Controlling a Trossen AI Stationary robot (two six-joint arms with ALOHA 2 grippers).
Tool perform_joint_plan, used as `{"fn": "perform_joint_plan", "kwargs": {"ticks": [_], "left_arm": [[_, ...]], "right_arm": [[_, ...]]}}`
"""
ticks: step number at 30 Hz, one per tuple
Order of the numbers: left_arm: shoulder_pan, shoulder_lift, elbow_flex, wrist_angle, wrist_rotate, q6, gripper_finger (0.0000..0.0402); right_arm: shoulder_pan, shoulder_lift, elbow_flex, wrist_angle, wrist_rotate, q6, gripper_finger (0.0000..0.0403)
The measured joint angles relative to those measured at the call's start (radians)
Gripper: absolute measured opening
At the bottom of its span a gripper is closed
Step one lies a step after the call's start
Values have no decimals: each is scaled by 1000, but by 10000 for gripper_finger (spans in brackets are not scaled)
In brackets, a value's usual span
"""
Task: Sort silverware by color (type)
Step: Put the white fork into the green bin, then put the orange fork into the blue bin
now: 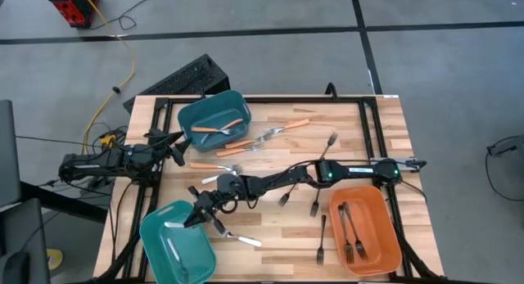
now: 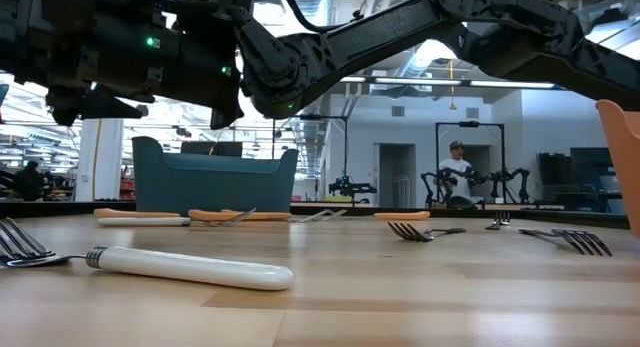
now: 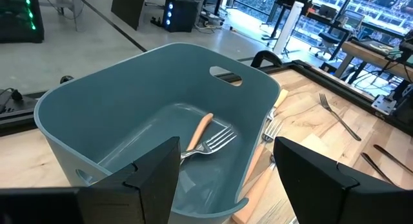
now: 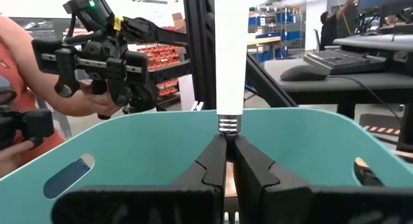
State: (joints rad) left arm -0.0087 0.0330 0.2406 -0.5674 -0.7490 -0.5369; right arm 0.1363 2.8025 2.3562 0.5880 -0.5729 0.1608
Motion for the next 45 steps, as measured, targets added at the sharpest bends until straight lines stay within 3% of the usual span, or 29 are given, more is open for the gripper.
{"fn": "perform_joint_plan", "kwargs": {"ticks": [11,22,36,45], "left_arm": [[0,0,0,0,0,0,235],[0,0,0,0,0,1,235],[0,0,0,-3,1,1,235],[0,0,0,-7,33,0,235]], "right_arm": [[0,0,0,-8,23,-4,42],[0,0,0,-6,50,-13,85],[0,0,0,-11,78,-29,87],[-29,-90,0,-244,105,-109,88]]}}
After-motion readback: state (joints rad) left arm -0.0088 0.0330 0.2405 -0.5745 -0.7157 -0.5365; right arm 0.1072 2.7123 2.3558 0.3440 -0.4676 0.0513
